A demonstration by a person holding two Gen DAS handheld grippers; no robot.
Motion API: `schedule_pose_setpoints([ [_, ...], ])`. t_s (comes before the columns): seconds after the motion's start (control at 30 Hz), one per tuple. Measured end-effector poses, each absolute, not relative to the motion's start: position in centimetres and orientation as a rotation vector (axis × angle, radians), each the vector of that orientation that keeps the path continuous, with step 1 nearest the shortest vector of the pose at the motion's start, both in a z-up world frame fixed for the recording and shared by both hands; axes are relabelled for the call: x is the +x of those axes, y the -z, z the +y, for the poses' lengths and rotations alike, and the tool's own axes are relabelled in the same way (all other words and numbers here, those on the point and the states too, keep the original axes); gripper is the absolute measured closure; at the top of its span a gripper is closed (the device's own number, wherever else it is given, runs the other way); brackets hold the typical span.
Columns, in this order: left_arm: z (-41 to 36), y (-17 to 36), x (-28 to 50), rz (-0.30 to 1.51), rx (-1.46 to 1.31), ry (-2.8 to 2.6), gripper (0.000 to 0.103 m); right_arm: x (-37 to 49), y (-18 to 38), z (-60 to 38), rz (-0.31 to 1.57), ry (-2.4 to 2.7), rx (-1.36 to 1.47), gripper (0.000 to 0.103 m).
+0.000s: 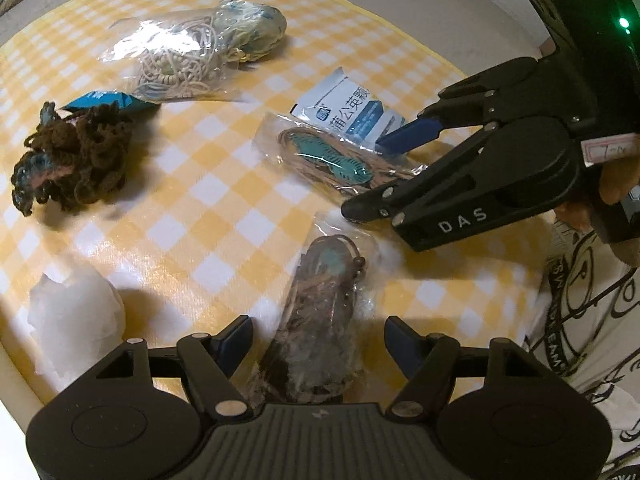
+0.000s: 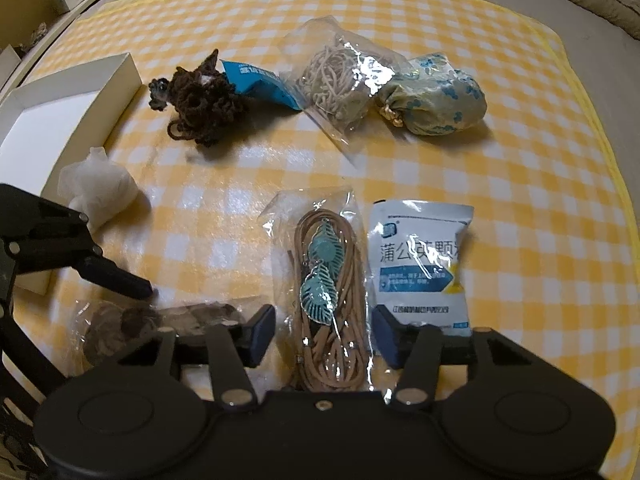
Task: Organize soft objects
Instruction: 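Grasp the bagged brown cord with the left tool while the right tool grasps the bagged tan cord, then carry both bagged cords into the white box and lower them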
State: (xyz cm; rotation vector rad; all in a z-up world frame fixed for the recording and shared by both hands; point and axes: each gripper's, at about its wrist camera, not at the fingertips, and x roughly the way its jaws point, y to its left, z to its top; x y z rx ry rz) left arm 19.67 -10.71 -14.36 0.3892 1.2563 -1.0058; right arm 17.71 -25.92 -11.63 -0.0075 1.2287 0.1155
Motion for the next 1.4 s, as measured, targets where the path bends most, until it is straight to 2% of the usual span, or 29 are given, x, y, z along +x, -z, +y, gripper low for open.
schedule_pose_setpoints([
  [0.07, -10.9, 14.5, 19.7, 1.246, 0.409, 0.989, 0.037, 17.8, 12.0, -25.9, 1.235, -0.110, -0.031, 0.040],
  [0.17, -11.1, 14.6, 19.5, 1.207, 0.424, 0.936, 0.050, 17.8, 12.2, -26.1, 1.240, -0.111, -0.042, 0.039],
  [0.23, -11.1, 14.5, 19.5, 1.198, 0.423, 0.921, 0.054, 17.9, 12.1, -26.2, 1.246, -0.113, -0.030, 0.045],
  [0.33, -10.9, 14.3, 19.3, 1.196, 0.407, 0.901, 0.060, 17.9, 11.7, -26.4, 1.241, -0.112, -0.010, 0.058],
  [0.4, -10.6, 14.1, 19.3, 1.199, 0.390, 0.883, 0.064, 17.9, 11.2, -26.5, 1.226, -0.108, -0.002, 0.071],
  [0.47, -10.2, 13.8, 19.3, 1.198, 0.369, 0.863, 0.067, 17.9, 10.8, -26.7, 1.218, -0.103, 0.025, 0.076],
  [0.73, -8.1, 12.1, 19.3, 1.155, 0.290, 0.760, 0.068, 17.5, 9.5, -26.6, 1.177, -0.087, 0.053, 0.078],
  [1.4, 1.1, 3.3, 20.5, 0.886, -0.017, 0.417, 0.068, 18.3, 2.4, -23.6, 0.937, -0.066, 0.194, 0.078],
])
